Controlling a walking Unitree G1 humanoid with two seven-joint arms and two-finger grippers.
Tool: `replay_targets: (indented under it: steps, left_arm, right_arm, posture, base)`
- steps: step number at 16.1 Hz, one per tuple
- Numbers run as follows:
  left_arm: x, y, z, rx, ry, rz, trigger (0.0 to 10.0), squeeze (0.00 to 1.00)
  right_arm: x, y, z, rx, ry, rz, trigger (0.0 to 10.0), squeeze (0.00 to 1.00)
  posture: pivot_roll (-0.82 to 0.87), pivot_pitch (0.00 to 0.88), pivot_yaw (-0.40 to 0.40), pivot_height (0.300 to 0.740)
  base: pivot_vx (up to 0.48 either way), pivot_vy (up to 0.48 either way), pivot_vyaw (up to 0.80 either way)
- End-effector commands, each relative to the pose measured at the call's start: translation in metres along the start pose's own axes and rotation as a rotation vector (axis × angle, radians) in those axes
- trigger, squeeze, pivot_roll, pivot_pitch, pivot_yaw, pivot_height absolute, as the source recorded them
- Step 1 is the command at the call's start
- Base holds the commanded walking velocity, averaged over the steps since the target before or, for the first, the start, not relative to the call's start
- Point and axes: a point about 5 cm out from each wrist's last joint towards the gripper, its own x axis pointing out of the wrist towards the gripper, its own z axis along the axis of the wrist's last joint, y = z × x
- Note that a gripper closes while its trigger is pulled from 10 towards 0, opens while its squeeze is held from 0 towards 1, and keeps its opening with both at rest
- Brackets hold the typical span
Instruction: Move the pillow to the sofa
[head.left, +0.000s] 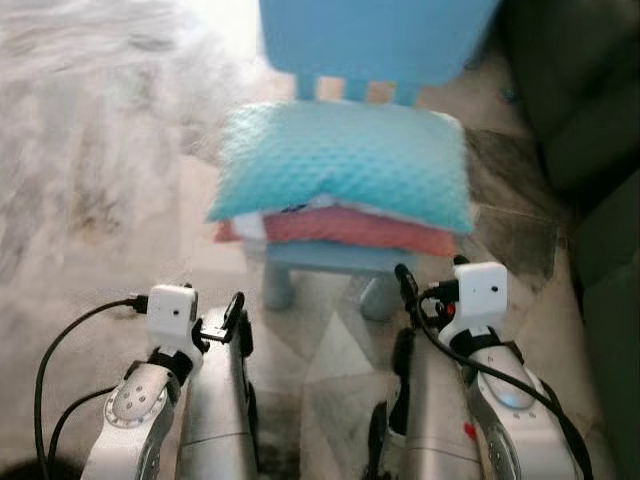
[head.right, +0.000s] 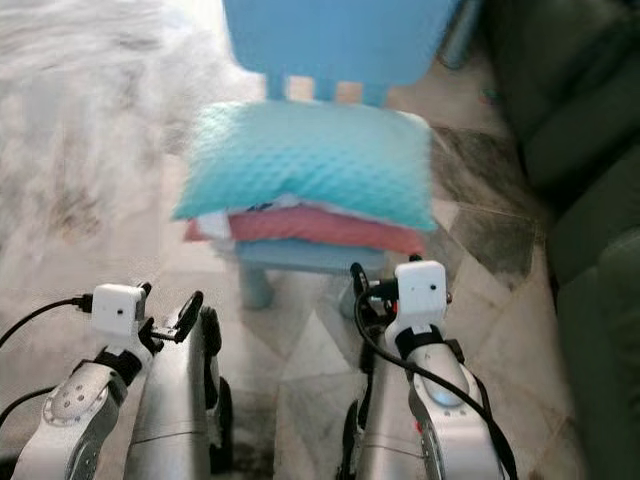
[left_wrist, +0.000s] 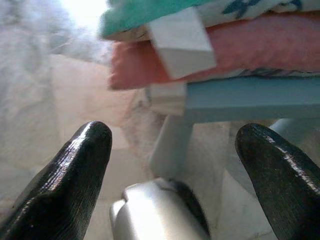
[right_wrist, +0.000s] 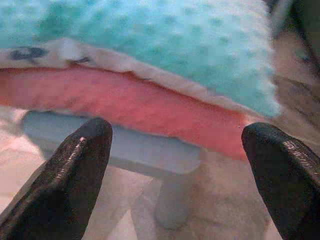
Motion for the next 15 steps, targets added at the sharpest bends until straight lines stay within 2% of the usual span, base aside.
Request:
replay_targets:
  steps: [1,7,9,11,13,15]
  left_arm:
    - [-0.005,0.000,-0.006,0.000,0.022,0.013,10.0,0.00]
    - [-0.004,0.000,-0.006,0.001,0.019,0.015,10.0,0.00]
    - [-0.004,0.000,-0.006,0.001,0.019,0.014,10.0,0.00]
    - [-0.004,0.000,-0.005,0.005,0.017,0.018,10.0,0.00]
    - [-0.003,0.009,-0.002,0.023,0.005,0.059,10.0,0.00]
    - [0.003,0.028,0.007,0.028,-0.036,0.140,10.0,0.00]
  right_arm:
    - [-0.004,-0.002,-0.006,0.005,0.025,-0.009,10.0,0.00]
    - [-0.004,-0.001,-0.006,-0.006,0.027,0.001,10.0,0.00]
    - [-0.004,0.000,-0.006,-0.001,0.026,0.003,10.0,0.00]
    - [-0.004,-0.002,-0.006,0.004,0.026,-0.003,10.0,0.00]
    - [-0.003,-0.004,-0.006,0.004,0.026,-0.013,10.0,0.00]
    - [-0.001,-0.007,-0.004,0.001,0.015,-0.016,10.0,0.00]
  posture:
    - [-0.04,0.366,-0.043,0.515]
    - [-0.04,0.363,-0.043,0.515]
    - [-0.04,0.362,-0.044,0.496]
    - [-0.04,0.360,-0.046,0.496]
    - [-0.04,0.361,-0.045,0.496]
    - [-0.04,0.360,-0.046,0.496]
  base:
    - [0.000,0.000,0.00]
    - [0.000,0.000,0.00]
    - [0.000,0.000,0.00]
    - [0.000,0.000,0.00]
    - [0.000,0.000,0.00]
    - [0.000,0.000,0.00]
